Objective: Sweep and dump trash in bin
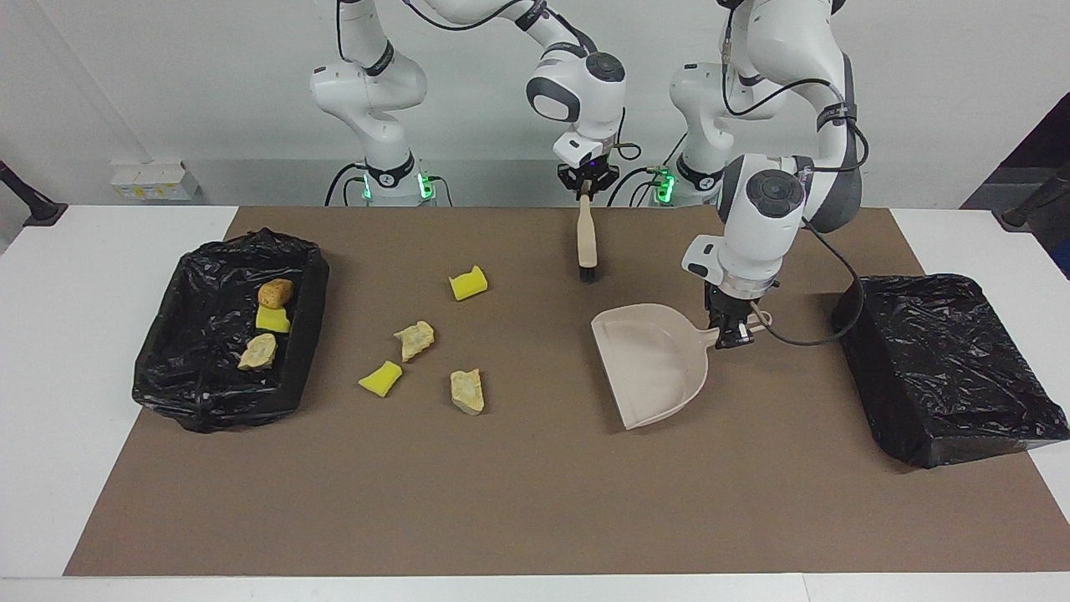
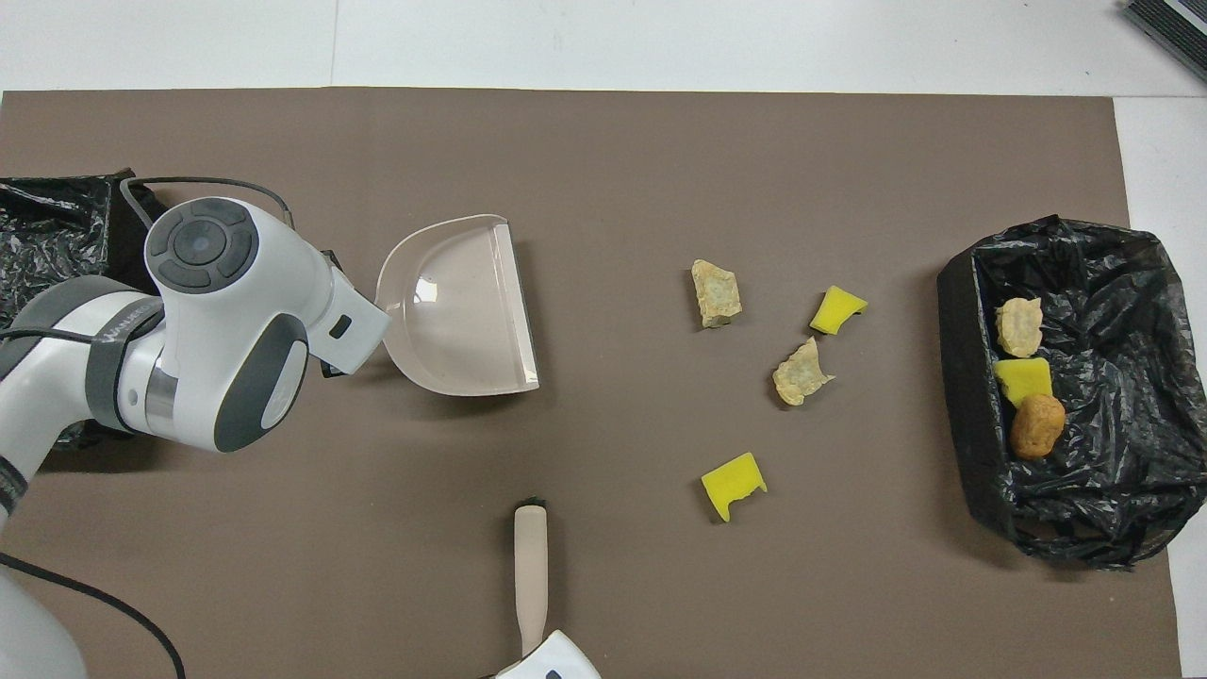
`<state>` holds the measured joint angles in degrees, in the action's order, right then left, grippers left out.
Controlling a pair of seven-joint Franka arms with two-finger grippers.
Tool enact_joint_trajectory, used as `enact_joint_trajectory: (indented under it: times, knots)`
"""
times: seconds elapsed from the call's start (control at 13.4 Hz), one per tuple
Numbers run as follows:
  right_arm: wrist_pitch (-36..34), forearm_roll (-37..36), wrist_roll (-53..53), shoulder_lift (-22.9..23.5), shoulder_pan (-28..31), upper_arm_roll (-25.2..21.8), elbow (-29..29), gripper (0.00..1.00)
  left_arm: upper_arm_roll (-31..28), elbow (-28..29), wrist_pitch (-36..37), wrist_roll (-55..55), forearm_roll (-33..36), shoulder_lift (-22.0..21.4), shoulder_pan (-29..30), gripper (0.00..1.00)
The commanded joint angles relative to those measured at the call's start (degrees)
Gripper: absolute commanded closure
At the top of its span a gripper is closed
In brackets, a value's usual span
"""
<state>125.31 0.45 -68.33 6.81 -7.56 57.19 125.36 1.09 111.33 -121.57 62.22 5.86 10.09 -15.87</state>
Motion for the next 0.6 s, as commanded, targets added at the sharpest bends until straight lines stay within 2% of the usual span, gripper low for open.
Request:
enact_joint_trajectory:
  times: [0.0,0.22,0.37,0.52]
  knots:
    - [-6.02,-2.02,2.23,0.67,3.94,-0.5,-5.37,1.0,-0.12,0.73,0.64,-0.43,1.26,-1.22,0.32,1.0]
    - [-10.77,-2.74,6.61,-2.49,5.27,-5.58,-9.24,1.0,-0.12,0.9,0.29,-0.43,1.26,-1.22,0.41,1.0]
    - [-13.76,-2.74,9.26,-2.59,5.36,-9.79,-13.71,1.0,-0.21,0.99,0.11,-0.35,1.26,-1.31,0.84,1.0]
    - [-17.18,-2.82,14.08,-2.76,5.36,-15.33,-15.66,1.0,-0.12,0.99,0.02,-0.35,1.26,-1.31,0.93,1.0]
